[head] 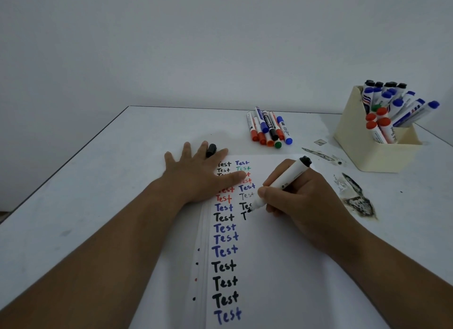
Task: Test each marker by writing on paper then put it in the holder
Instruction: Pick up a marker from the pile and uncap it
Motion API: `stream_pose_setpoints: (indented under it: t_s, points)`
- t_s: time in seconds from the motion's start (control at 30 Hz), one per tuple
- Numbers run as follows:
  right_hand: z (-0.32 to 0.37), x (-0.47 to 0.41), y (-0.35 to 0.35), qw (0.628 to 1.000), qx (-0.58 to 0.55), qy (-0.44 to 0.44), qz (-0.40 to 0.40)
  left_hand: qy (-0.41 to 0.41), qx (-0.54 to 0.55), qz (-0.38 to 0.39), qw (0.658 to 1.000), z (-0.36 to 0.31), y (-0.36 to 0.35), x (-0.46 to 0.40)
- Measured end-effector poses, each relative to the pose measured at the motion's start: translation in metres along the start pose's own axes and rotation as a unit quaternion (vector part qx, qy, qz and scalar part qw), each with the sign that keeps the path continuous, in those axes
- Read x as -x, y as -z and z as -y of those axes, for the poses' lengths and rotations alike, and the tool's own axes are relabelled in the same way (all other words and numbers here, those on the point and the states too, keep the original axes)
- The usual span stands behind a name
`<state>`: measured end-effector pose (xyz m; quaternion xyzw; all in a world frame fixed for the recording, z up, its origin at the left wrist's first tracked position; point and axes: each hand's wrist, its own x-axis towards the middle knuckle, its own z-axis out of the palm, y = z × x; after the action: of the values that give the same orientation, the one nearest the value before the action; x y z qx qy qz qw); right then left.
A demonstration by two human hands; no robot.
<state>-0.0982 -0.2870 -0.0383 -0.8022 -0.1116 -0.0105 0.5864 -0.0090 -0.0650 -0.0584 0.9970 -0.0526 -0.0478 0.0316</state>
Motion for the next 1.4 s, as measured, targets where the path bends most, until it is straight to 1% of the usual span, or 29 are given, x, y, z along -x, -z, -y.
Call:
stream_pose_setpoints:
  t_s: [0.1, 0.27, 0.47, 0.67, 1.0, 1.2, 1.4]
  points:
    - [0.0002, 0.0007, -0.0015, 0.999, 0.040, 0.004, 0.013, 0.001, 0.003, 0.001, 1.000, -0.0002, -0.0006, 0.0005]
    - [-0.0002, -0.0006, -0.0013, 0.998, 0.064, 0.016, -0.002, 0.000, 0.004, 0.003, 1.000, -0.0012, 0.0010, 0.0019]
    - [0.0029, 0.0006, -0.0012, 0.998, 0.058, 0.020, 0.010, 0.001, -0.004, 0.004, 1.000, -0.0020, 0.0020, 0.0021]
    - [0.0018, -0.0009, -0.0010, 0.998, 0.056, 0.015, -0.025, 0.000, 0.001, 0.003, 1.000, -0.0012, 0.0010, 0.0018]
    - [0.0060, 0.0014, -0.0016, 0.997, 0.068, 0.012, -0.015, -0.001, 0.002, 0.004, 1.000, -0.0007, 0.0007, 0.0017]
    - [0.0036, -0.0008, -0.0018, 0.995, 0.076, 0.016, -0.058, 0.000, 0.004, 0.001, 1.000, -0.0003, 0.0004, 0.0011]
    - [0.0040, -0.0006, -0.0021, 0.998, 0.058, -0.004, -0.031, 0.000, -0.002, -0.003, 1.000, -0.0006, -0.0009, 0.0001]
